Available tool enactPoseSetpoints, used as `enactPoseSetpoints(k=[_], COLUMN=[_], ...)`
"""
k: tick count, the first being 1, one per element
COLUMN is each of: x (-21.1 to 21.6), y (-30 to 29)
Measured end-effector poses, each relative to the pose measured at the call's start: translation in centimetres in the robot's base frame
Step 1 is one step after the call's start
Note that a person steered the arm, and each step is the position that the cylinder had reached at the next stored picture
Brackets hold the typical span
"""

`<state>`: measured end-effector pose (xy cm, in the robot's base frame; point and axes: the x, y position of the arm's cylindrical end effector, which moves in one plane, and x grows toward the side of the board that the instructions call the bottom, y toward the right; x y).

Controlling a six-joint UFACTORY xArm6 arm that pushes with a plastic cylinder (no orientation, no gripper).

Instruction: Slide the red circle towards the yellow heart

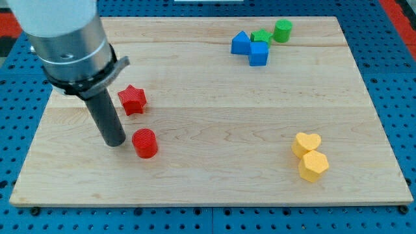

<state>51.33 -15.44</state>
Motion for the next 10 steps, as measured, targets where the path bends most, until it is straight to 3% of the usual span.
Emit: enactPoseSetpoints(k=[2, 3, 5, 7, 9, 10], x=[3.2, 5.6, 4.6, 3.8, 1.3, 1.3], y=[6.8, 5.2, 6.0, 12.4, 9.3, 13.1])
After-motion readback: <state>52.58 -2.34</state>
